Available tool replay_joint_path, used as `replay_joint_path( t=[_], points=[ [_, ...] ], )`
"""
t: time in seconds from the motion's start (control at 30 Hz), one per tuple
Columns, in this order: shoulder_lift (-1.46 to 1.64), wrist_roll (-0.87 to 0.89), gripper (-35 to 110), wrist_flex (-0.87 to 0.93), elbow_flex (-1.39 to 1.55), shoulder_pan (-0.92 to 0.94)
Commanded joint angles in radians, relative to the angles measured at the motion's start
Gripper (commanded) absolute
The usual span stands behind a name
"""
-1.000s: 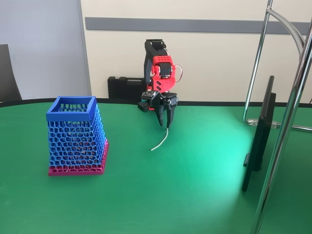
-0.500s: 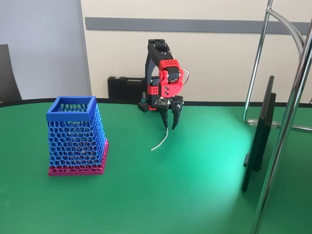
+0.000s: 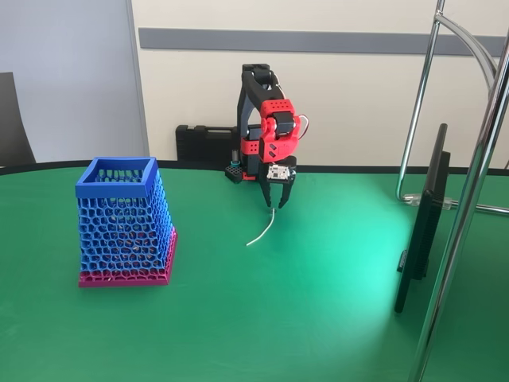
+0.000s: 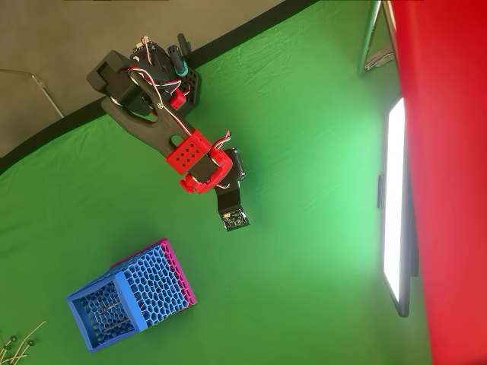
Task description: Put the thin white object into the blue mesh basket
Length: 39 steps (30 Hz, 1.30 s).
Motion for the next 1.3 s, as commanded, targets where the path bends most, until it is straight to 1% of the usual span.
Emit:
replay_joint_path(
  t=[0.0,0.4,0.8,1.27],
  points=[
    [0.054,0.014,15,0.003,0.006,-0.009],
    [0.054,0.008,14,-0.037,0.049,0.011],
    [-0.014,0.012,14,-0.038,-0.009,0.026],
    [-0.074,0.037,14,-0.112,0.002,0.002]
  ],
)
